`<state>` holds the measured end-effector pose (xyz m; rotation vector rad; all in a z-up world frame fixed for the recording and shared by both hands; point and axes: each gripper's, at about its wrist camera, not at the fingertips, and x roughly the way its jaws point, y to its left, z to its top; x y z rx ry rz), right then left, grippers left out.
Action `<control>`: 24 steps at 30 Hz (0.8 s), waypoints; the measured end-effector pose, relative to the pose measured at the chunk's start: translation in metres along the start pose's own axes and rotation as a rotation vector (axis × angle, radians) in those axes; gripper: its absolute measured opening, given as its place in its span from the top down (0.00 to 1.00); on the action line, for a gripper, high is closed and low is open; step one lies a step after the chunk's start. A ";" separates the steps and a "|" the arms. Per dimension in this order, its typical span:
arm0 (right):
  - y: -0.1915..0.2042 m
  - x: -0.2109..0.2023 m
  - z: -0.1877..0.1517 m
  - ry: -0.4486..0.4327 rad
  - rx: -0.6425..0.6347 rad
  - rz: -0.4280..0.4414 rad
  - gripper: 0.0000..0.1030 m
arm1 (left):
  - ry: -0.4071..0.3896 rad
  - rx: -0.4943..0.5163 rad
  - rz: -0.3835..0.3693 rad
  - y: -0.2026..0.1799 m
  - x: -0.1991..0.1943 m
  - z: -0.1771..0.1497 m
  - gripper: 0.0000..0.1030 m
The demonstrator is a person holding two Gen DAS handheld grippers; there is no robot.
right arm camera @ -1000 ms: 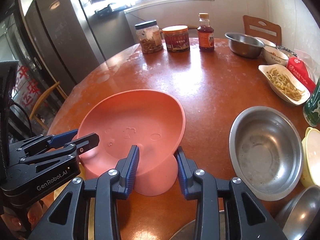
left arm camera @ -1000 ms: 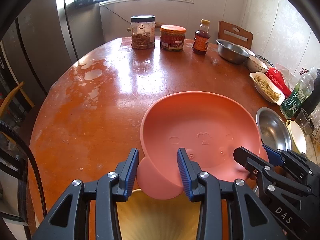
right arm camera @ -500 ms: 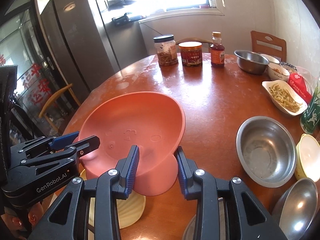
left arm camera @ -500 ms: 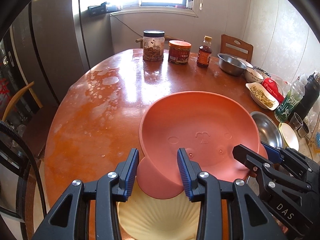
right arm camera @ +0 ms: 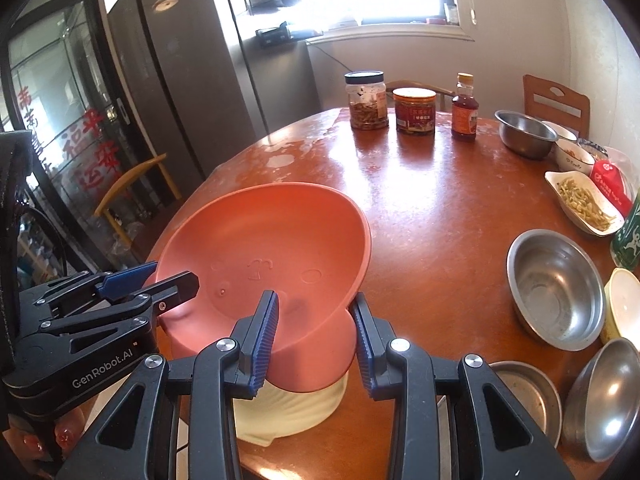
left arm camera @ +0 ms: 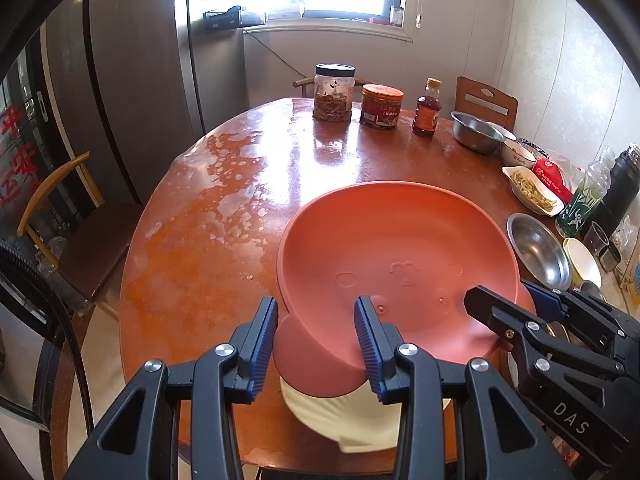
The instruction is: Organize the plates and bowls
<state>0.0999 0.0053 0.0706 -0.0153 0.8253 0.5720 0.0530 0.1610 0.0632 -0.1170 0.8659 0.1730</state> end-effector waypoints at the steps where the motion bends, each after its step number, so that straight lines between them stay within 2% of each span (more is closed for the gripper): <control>1: 0.002 0.000 -0.002 0.005 -0.003 0.001 0.63 | 0.002 -0.001 -0.001 0.001 -0.001 -0.002 0.61; 14: 0.020 0.000 -0.029 0.042 -0.038 0.003 0.63 | 0.022 -0.016 0.014 0.014 -0.005 -0.032 0.61; 24: 0.019 0.008 -0.048 0.077 -0.043 -0.002 0.63 | 0.050 -0.018 0.012 0.013 0.003 -0.051 0.61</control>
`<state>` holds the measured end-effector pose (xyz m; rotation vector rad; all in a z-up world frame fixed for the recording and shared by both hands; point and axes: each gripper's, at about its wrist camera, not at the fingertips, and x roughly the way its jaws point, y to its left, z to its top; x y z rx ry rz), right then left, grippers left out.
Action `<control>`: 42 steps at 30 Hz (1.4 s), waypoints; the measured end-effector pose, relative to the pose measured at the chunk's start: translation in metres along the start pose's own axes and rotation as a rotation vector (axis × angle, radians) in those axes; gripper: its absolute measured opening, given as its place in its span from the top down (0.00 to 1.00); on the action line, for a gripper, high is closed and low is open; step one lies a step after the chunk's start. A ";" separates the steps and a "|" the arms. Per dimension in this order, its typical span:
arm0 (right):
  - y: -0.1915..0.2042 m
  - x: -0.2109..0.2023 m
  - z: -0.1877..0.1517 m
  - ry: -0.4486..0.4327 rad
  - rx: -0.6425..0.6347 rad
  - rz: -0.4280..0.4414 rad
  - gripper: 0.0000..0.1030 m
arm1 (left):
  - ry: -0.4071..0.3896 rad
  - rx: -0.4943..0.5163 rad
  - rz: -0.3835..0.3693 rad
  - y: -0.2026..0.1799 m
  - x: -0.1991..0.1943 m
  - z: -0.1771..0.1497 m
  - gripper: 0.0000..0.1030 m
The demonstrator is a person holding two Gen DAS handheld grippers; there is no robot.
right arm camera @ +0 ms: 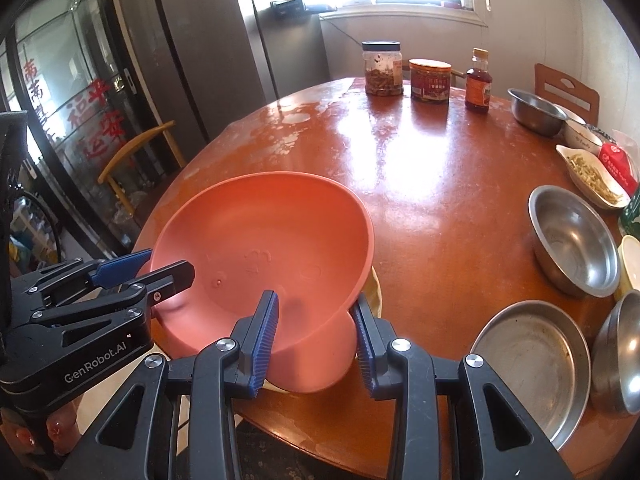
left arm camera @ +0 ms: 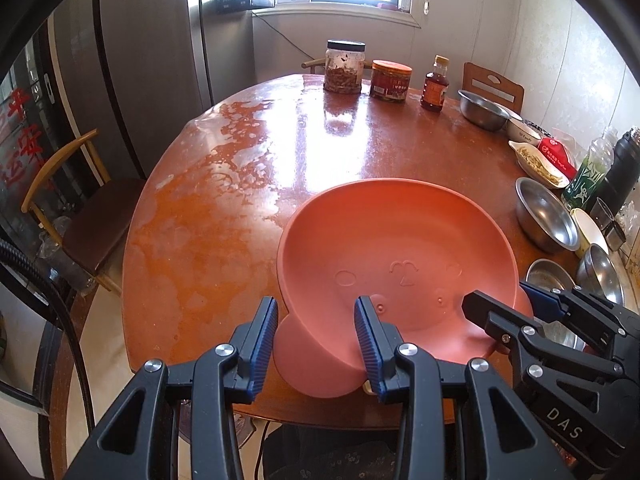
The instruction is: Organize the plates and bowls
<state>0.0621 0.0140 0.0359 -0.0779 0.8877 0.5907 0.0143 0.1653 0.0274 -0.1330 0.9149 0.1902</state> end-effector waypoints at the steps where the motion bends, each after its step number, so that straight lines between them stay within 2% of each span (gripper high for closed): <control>1: 0.000 0.000 -0.001 0.003 0.002 0.000 0.63 | 0.001 0.001 0.000 -0.001 0.001 -0.001 0.61; 25: -0.011 0.022 -0.015 0.064 0.027 -0.012 0.63 | 0.054 0.008 -0.011 -0.007 0.028 -0.009 0.61; 42: -0.001 0.027 -0.018 0.057 -0.034 -0.057 0.62 | 0.064 0.011 -0.005 -0.005 0.032 -0.010 0.61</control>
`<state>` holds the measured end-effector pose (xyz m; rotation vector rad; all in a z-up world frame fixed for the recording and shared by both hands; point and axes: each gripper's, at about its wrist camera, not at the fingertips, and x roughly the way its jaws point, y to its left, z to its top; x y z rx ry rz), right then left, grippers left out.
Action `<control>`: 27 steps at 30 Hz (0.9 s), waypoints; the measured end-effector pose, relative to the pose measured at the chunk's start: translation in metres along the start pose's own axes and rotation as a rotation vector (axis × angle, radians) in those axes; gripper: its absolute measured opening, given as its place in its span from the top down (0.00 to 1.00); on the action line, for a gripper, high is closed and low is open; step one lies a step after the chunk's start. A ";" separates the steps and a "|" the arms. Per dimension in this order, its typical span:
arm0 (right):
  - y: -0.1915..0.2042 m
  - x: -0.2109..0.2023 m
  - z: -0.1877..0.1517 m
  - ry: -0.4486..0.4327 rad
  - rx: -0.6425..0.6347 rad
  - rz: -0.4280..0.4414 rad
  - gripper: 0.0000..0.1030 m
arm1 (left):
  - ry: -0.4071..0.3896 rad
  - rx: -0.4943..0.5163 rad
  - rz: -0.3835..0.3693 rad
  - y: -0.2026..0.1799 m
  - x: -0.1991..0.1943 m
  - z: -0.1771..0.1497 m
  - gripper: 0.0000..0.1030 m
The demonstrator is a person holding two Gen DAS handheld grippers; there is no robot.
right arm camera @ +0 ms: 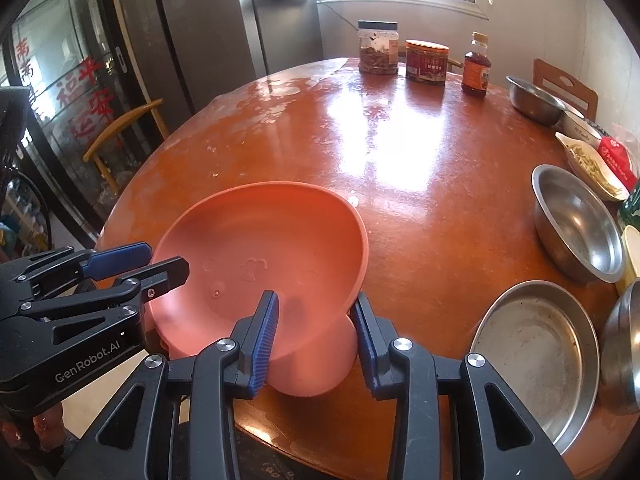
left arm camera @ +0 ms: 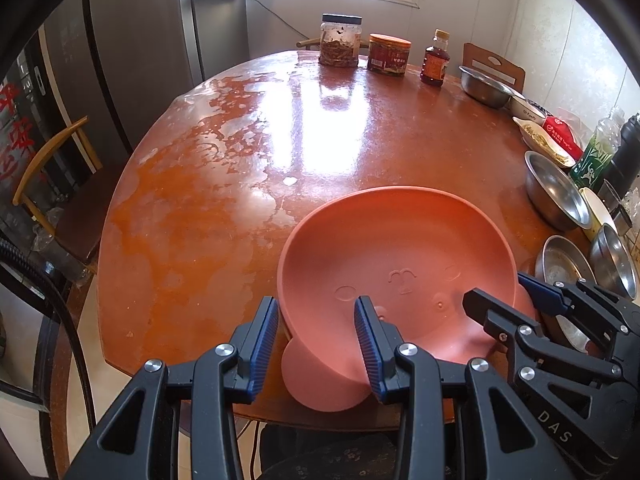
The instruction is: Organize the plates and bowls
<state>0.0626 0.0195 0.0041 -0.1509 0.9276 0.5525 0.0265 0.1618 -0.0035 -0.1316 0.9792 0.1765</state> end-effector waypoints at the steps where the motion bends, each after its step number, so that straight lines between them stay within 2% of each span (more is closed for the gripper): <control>1: 0.001 0.000 -0.001 -0.001 -0.006 -0.007 0.62 | 0.001 -0.002 0.000 0.001 0.001 0.000 0.61; 12: 0.007 0.004 0.001 0.007 -0.009 0.019 0.57 | 0.020 -0.027 0.014 0.014 0.013 0.001 0.61; 21: 0.001 0.002 0.003 0.003 0.026 0.035 0.57 | -0.001 -0.029 0.006 0.015 0.009 0.004 0.61; 27: -0.005 -0.005 0.004 -0.021 0.051 0.041 0.52 | -0.020 -0.046 -0.008 0.016 0.003 0.005 0.61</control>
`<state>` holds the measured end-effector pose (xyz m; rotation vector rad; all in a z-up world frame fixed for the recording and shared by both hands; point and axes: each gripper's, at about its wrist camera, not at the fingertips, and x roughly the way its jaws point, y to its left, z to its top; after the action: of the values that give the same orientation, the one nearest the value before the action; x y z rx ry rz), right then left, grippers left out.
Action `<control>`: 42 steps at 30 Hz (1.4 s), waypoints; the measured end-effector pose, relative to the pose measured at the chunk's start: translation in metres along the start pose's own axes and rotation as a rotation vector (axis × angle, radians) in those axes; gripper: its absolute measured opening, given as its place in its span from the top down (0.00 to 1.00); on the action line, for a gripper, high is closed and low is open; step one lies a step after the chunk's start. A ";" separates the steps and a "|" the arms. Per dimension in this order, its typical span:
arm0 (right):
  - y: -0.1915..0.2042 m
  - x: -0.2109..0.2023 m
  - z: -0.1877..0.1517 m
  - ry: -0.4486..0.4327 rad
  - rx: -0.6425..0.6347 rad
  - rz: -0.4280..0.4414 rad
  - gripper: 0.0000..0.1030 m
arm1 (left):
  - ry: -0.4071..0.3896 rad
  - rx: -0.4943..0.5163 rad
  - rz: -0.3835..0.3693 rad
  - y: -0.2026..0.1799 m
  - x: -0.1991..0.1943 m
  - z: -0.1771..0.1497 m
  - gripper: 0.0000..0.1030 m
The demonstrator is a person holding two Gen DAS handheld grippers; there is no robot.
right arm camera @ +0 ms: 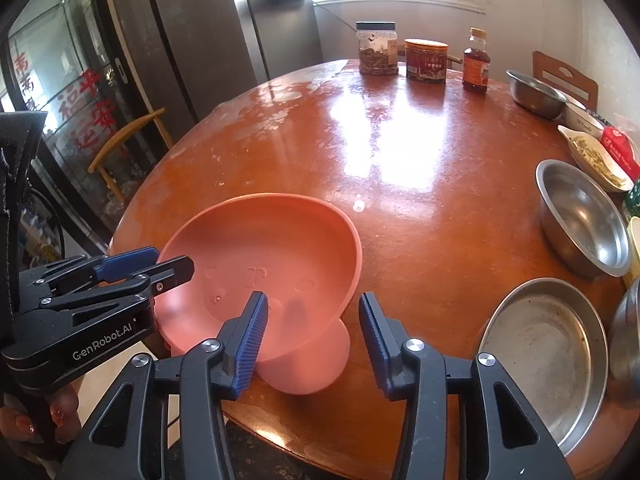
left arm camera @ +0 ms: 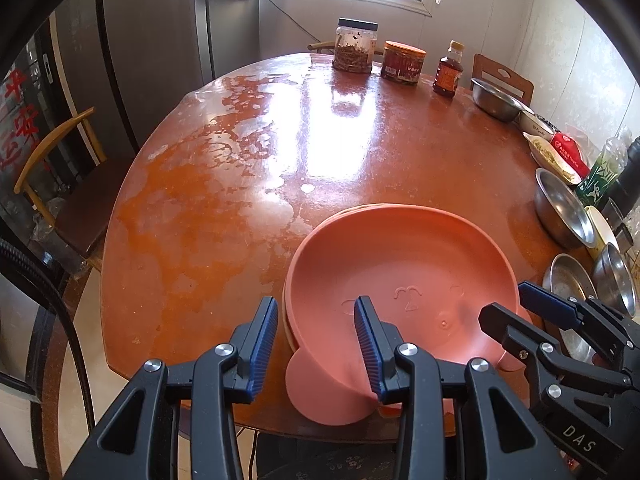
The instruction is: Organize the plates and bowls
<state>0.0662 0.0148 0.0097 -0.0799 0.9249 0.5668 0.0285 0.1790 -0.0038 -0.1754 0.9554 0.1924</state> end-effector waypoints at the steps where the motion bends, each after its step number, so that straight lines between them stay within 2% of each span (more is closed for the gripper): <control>1: 0.000 -0.001 0.000 -0.003 0.003 -0.001 0.52 | -0.004 -0.001 -0.002 0.000 -0.001 0.000 0.61; 12: -0.015 -0.019 0.002 -0.067 0.041 -0.030 0.48 | -0.053 -0.011 0.006 -0.002 -0.017 0.005 0.61; 23: -0.035 -0.049 -0.002 -0.137 0.095 -0.044 0.46 | -0.091 0.014 0.002 -0.025 -0.036 0.006 0.57; 31: -0.054 -0.072 -0.012 -0.169 0.124 -0.048 0.46 | -0.103 0.054 -0.015 -0.056 -0.046 0.004 0.56; 42: -0.100 -0.108 -0.044 -0.194 0.197 -0.108 0.45 | -0.105 0.161 -0.106 -0.126 -0.051 -0.001 0.55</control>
<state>0.0326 -0.1298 0.0495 0.1010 0.7780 0.3737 0.0294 0.0520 0.0458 -0.0663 0.8506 0.0265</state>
